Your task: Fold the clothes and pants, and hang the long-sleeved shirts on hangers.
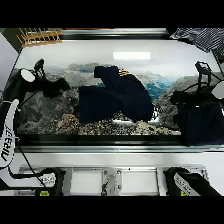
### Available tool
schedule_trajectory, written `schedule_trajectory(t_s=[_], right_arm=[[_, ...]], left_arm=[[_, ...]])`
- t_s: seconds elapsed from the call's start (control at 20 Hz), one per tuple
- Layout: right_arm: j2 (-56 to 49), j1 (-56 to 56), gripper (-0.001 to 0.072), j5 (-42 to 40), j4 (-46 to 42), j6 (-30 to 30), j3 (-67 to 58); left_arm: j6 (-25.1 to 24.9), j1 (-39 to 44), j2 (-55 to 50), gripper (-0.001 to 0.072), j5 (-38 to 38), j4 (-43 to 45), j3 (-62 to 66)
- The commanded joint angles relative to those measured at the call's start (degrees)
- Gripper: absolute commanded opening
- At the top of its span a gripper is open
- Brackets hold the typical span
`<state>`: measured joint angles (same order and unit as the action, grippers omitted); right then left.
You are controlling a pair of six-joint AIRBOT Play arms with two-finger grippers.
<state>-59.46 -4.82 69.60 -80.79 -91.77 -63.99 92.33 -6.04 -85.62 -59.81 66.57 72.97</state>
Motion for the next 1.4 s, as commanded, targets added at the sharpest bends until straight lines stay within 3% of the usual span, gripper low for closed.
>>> schedule_trajectory(t_s=[0.0, 0.25, 0.45, 0.5, 0.55, 0.6, 0.85, 1.0, 1.2, 1.25, 1.3, 1.35], right_arm=[[0.02, 0.00, 0.0562, -0.17, 0.04, -0.02, 0.04], [0.02, 0.02, 0.0561, -0.17, 1.73, -0.02, 0.04], [0.02, 0.00, 0.0561, -0.17, 1.99, -0.02, 0.50], [0.02, 0.00, 0.0567, -0.17, 1.99, -0.02, 1.42], [0.02, -0.11, 0.0617, -0.20, 2.01, -0.02, 2.86], [0.02, -0.09, 0.0649, -0.22, 2.03, -0.09, 5.05], [-3.41, 0.07, 0.0649, -11.45, 12.22, 2.73, 19.47], [-9.94, 1.49, 0.0646, -22.27, 23.69, 8.85, 23.50], [-18.10, 5.46, 0.0636, -29.92, 34.99, 17.07, 23.28], [-19.04, 5.81, 0.0568, -30.77, 34.93, 17.03, 22.99], [-19.30, 5.77, 0.0286, -30.77, 34.16, 17.03, 22.45], [-18.73, 5.25, 0.0054, -29.86, 32.28, 17.00, 21.46]], left_arm=[[-3.41, -1.16, 3.10, 0.0610, -3.48, -3.80, -13.29], [-5.57, 4.15, 0.68, 0.0609, 2.82, -12.85, -24.33], [-5.42, 9.31, -1.73, 0.0607, 6.40, -12.66, -24.35], [-5.03, 10.03, -1.68, 0.0491, 7.65, -12.66, -24.28], [-5.09, 10.27, -1.64, 0.0163, 8.00, -12.22, -23.74], [-5.20, 10.08, -1.57, 0.0006, 7.82, -12.09, -22.82], [-6.27, 8.20, -1.57, 0.0006, 3.82, -12.09, -17.62], [-6.93, 8.20, -1.57, 0.0006, 3.39, -12.11, -16.22], [-6.93, 8.20, -1.57, 0.0006, 3.17, -12.11, -15.85], [-6.93, 7.98, -1.38, 0.0006, 3.04, -11.91, -15.85], [-6.86, 7.45, -0.68, 0.0005, 2.89, -10.88, -15.85], [-6.75, 6.73, 0.61, 0.0005, 2.82, -9.25, -15.85]])
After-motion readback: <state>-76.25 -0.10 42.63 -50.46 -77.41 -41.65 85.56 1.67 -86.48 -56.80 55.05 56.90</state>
